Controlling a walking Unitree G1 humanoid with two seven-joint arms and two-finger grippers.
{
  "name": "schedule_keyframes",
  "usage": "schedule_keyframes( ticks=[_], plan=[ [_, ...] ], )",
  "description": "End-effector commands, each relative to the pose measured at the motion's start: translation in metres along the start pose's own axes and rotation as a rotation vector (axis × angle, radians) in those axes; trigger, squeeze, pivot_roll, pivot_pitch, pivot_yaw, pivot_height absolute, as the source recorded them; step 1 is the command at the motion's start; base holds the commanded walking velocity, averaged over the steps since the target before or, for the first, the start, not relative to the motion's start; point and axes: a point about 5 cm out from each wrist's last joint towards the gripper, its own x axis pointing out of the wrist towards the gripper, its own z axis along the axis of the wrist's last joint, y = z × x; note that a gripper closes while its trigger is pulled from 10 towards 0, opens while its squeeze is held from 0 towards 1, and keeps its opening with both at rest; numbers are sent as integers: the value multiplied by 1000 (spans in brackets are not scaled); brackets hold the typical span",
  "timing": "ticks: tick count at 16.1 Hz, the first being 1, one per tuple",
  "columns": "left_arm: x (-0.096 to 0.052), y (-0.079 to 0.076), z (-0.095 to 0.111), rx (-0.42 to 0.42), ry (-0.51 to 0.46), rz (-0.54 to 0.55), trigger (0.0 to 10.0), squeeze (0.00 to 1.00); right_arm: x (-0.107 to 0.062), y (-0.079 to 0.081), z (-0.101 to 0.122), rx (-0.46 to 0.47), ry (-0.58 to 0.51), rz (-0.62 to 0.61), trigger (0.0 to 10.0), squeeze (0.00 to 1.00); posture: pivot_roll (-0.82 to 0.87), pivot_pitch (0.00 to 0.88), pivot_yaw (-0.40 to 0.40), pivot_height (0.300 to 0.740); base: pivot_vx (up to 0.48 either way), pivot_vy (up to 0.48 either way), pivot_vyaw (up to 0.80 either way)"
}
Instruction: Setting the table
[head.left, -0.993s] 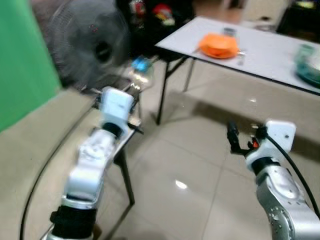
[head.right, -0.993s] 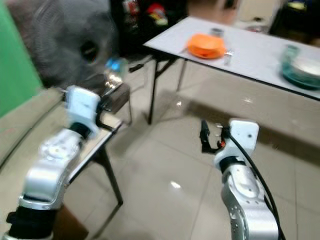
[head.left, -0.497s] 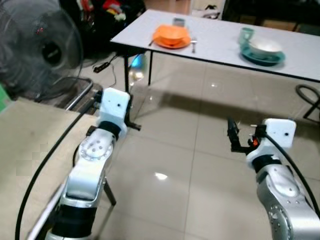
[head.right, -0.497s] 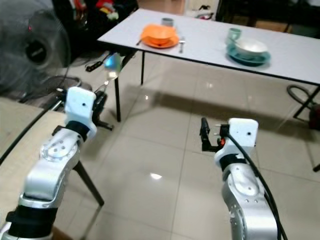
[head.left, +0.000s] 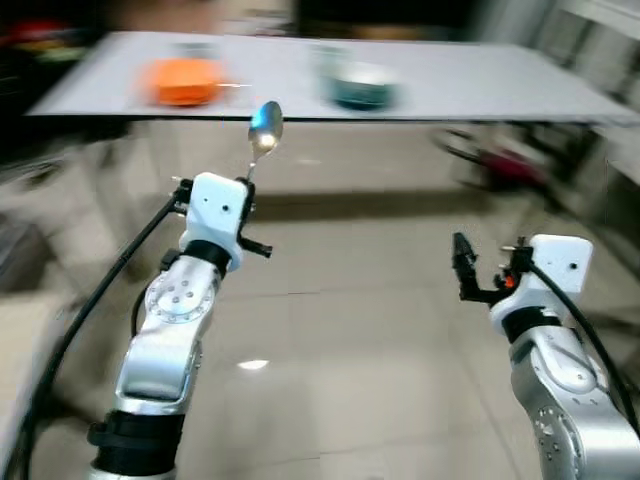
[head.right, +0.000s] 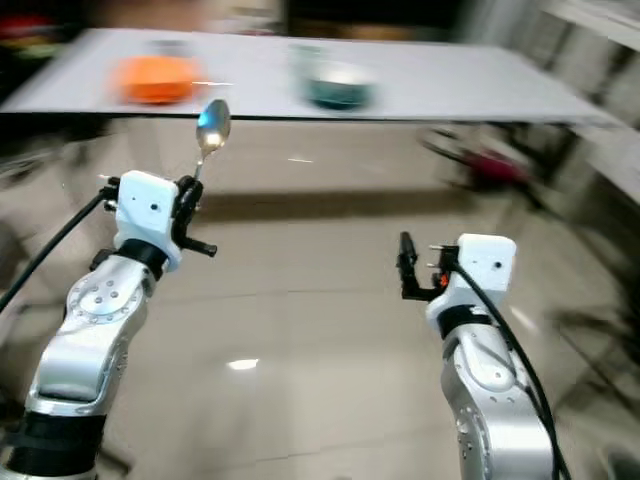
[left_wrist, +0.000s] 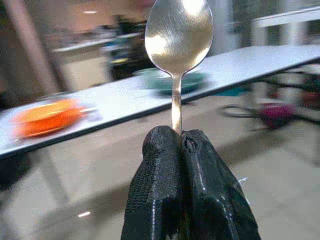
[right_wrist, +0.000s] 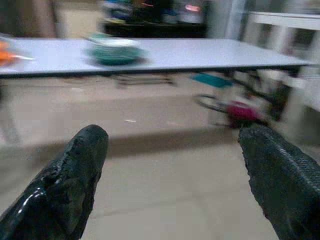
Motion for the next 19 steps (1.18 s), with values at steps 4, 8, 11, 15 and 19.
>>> schedule_keyframes(
  ticks=[4, 8, 11, 15, 19],
  plan=[
    [-1, 4, 1, 11, -7, -1, 10000, 0, 4, 2, 2, -44, -6, 6, 10000, 0, 31, 0, -40, 740, 279, 0, 0],
    [-1, 5, 1, 8, -7, 0, 10000, 0, 4, 1, 2, -46, -12, 7, 10000, 0, 33, 0, -40, 740, 283, 0, 0],
    [-2, 5, 0, 7, -3, -4, 10000, 0, 4, 3, 1, -33, -11, 19, 10000, 0, 32, 0, -38, 740, 277, 0, 0],
    [-2, 6, 0, 7, -2, 0, 10000, 0, 6, 3, 1, -26, -14, 30, 10000, 0, 38, 0, -38, 740, 281, 0, 0],
    [-1, 7, 0, 4, 1, 6, 10000, 0, 8, 4, 1, -13, -12, 31, 10000, 0, 43, 0, -46, 740, 282, 0, -670]
  ],
)
